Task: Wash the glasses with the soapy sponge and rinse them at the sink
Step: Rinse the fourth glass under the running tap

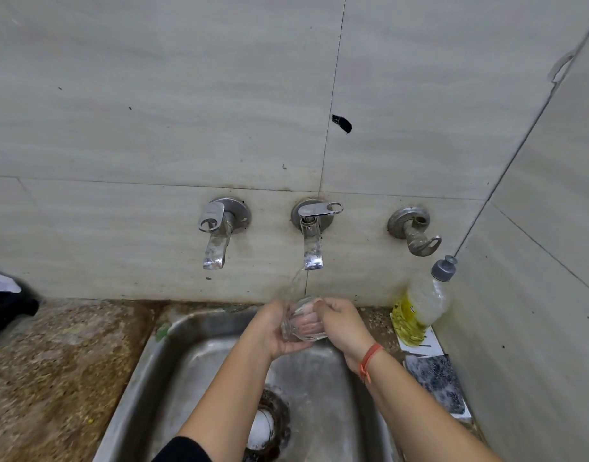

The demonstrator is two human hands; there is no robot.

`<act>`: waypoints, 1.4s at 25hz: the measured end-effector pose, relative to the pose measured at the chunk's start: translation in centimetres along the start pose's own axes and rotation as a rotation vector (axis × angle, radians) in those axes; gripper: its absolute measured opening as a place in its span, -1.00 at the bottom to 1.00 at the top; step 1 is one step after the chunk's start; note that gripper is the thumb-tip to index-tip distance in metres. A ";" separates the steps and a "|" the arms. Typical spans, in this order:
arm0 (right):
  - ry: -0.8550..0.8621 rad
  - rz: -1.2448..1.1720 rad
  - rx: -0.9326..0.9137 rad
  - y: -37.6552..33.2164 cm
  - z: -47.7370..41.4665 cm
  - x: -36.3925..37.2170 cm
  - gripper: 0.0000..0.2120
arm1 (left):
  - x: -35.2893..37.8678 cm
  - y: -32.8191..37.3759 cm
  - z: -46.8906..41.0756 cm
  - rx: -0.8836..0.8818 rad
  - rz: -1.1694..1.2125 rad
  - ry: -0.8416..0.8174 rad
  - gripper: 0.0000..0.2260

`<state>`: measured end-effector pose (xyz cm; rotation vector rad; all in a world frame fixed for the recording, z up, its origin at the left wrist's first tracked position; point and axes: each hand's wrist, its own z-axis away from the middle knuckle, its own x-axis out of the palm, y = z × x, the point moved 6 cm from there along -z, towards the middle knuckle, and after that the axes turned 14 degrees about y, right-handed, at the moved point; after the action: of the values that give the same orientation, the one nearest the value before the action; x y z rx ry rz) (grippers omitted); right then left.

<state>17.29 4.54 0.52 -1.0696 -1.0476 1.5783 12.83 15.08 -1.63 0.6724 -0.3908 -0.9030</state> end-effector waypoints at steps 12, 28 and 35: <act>0.092 -0.438 0.221 0.9 -0.4 -1.3 -0.63 | 0.6 0.4 0.0 0.002 0.270 -0.242 -0.54; -0.041 -0.158 0.237 -0.5 0.8 3.1 -0.69 | -3.5 0.6 -0.7 0.248 0.216 -0.054 -0.82; -0.025 -0.349 0.413 -0.6 0.4 2.6 -0.61 | -4.3 1.4 -0.2 0.445 -0.004 -0.117 -0.55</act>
<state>16.54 7.11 0.81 -0.5555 -0.8221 1.4389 11.37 19.29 -0.99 1.0296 -0.7072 -0.8678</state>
